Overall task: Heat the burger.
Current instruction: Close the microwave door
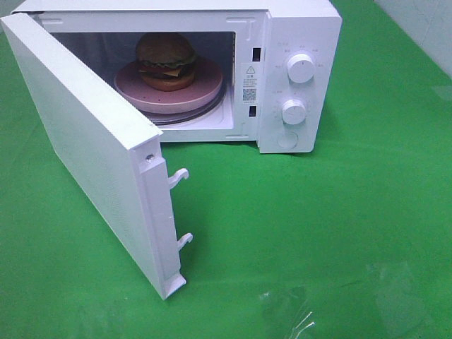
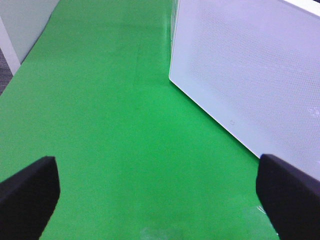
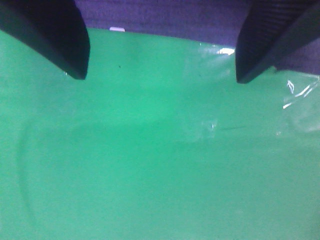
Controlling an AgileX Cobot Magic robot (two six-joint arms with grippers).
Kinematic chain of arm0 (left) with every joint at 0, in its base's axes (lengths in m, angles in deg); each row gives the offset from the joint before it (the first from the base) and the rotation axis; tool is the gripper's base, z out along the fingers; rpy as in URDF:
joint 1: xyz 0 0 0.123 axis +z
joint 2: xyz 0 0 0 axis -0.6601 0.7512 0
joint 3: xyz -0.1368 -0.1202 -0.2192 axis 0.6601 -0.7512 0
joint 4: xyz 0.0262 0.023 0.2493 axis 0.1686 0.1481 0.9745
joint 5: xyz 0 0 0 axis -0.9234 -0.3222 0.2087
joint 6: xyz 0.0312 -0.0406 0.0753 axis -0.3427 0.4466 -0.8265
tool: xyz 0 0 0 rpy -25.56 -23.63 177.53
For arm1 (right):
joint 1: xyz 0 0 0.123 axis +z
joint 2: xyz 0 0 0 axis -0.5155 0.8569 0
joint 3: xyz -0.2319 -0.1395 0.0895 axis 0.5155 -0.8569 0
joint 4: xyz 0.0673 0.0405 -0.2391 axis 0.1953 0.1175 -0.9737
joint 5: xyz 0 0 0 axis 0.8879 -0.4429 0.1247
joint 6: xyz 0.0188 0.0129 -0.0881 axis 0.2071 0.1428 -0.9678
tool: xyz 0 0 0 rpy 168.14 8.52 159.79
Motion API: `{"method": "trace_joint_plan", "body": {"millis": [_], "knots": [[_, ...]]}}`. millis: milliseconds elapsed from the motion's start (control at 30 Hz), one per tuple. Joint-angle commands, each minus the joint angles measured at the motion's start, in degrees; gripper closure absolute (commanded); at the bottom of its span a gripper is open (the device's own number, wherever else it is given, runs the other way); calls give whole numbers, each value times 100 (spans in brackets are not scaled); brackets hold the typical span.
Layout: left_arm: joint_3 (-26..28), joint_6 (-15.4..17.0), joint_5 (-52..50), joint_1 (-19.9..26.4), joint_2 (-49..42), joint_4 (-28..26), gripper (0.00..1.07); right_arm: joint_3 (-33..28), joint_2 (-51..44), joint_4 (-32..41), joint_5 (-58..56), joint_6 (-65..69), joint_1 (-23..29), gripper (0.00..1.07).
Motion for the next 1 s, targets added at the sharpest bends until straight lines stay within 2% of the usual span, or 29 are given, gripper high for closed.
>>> {"method": "trace_joint_plan", "body": {"millis": [33, 200, 467, 1000], "knots": [[11, 0, -6, 0, -103, -17, 5, -63, -659, 80, 223, -183, -309, 31], [11, 0, -6, 0, -103, -17, 5, -264, -1346, 80, 539, -172, -647, 31], [11, 0, -6, 0, -103, -17, 5, -264, -1874, 80, 539, -166, -1003, 31], [11, 0, -6, 0, -103, -17, 5, -264, -1868, 74, 539, -155, -1094, 31]]}}
